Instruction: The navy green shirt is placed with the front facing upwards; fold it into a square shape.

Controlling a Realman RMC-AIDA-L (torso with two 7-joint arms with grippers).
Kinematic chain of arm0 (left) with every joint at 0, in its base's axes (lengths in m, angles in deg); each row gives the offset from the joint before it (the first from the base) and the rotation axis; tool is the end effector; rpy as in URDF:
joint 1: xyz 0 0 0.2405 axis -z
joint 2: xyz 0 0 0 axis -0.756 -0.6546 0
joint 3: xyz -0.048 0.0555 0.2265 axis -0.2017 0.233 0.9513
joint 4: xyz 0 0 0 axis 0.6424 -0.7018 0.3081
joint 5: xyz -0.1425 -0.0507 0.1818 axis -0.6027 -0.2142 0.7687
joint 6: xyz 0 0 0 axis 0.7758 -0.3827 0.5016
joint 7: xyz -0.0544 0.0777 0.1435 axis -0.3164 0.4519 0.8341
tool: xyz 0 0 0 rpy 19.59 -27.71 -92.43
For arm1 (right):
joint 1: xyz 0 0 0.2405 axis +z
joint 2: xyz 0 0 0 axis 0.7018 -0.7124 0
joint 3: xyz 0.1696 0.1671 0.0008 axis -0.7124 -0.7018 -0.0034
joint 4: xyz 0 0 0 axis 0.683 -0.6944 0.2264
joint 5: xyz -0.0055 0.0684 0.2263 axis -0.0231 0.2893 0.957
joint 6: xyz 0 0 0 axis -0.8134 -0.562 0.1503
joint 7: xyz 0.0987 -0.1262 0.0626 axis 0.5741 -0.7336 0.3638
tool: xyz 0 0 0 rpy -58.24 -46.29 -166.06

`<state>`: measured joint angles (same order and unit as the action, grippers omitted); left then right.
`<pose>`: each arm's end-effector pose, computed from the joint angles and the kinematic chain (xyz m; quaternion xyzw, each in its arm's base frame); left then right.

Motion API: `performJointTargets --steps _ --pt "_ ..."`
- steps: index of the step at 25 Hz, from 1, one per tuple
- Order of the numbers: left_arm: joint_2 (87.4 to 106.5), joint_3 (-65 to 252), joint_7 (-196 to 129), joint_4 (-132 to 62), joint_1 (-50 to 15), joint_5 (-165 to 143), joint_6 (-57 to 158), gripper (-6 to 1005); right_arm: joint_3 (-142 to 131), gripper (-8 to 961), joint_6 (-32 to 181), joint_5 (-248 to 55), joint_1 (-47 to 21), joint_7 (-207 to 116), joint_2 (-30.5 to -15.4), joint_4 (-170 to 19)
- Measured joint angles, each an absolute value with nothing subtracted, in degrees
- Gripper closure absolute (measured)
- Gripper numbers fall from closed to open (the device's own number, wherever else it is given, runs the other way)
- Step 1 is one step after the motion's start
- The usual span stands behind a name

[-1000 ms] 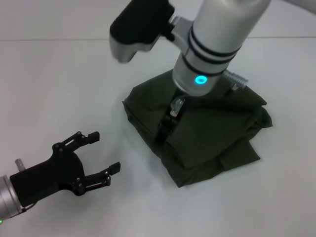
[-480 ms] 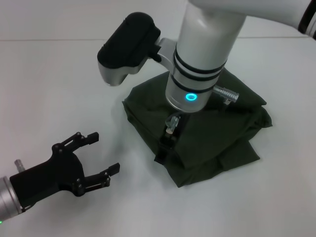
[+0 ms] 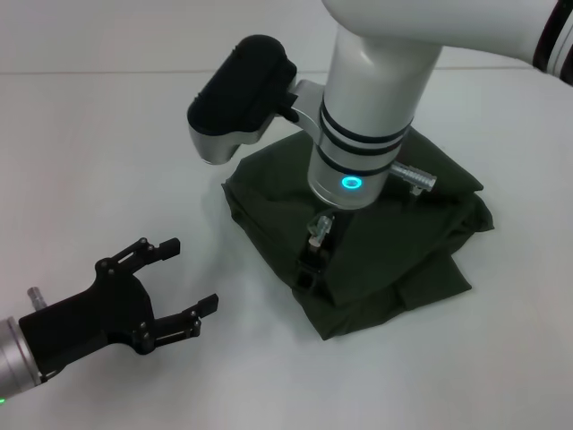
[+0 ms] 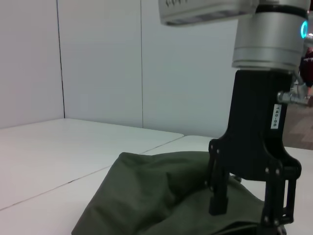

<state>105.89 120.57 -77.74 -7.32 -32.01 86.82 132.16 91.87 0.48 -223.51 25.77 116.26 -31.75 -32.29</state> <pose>-0.3096 0.2755 -0.0486 -0.9169 -0.1294 -0.2805 0.2527 0.0611 0.3700 -0.1373 -0.9128 0.2152 -0.3244 0.1238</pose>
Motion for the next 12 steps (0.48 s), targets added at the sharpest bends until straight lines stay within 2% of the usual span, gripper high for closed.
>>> performJointTargets --steps 5,12 --pt "105.83 120.4 -77.5 -7.3 -32.0 86.8 132.1 100 93.3 179 1.7 -223.1 25.7 115.9 -31.75 -33.1" --pt "105.87 120.4 -77.4 -7.5 -32.0 86.8 131.5 99 93.3 438 2.0 -222.7 25.4 115.1 -31.55 -32.9"
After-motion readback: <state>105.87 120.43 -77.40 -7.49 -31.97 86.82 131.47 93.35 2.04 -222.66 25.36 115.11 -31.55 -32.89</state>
